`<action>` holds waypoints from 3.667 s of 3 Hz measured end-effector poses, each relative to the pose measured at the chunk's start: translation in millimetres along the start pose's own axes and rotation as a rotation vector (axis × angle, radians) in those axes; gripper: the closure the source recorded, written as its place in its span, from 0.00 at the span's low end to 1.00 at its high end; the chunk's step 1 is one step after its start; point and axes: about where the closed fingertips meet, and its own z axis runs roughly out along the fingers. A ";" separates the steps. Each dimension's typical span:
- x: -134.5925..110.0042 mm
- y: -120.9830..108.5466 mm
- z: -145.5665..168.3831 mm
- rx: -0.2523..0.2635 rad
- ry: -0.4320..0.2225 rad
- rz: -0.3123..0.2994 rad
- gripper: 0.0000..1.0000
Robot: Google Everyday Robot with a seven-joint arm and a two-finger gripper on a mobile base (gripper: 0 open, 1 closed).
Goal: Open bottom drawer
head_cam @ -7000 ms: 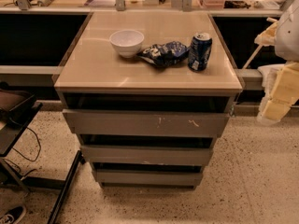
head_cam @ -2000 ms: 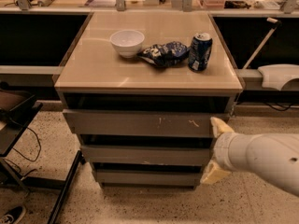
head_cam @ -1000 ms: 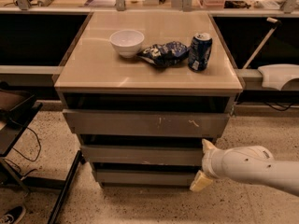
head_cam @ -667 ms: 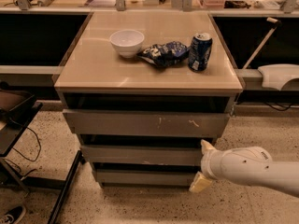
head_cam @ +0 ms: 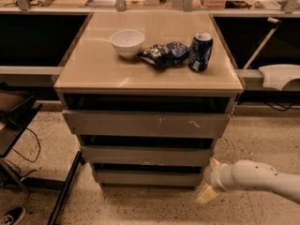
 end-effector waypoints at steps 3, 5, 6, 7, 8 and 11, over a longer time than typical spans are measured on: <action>82.2 -0.6 52.3 -0.108 -0.037 0.199 0.00; 140.6 39.8 115.8 -0.314 -0.138 0.222 0.00; 161.9 77.2 164.6 -0.483 -0.194 0.250 0.00; 173.2 97.8 181.7 -0.550 -0.221 0.287 0.00; 177.6 98.2 184.9 -0.548 -0.231 0.306 0.00; 111.6 87.5 212.7 -0.351 -0.627 0.162 0.00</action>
Offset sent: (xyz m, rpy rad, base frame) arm -0.0192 -0.0430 -0.0492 0.0906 0.0982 -0.0871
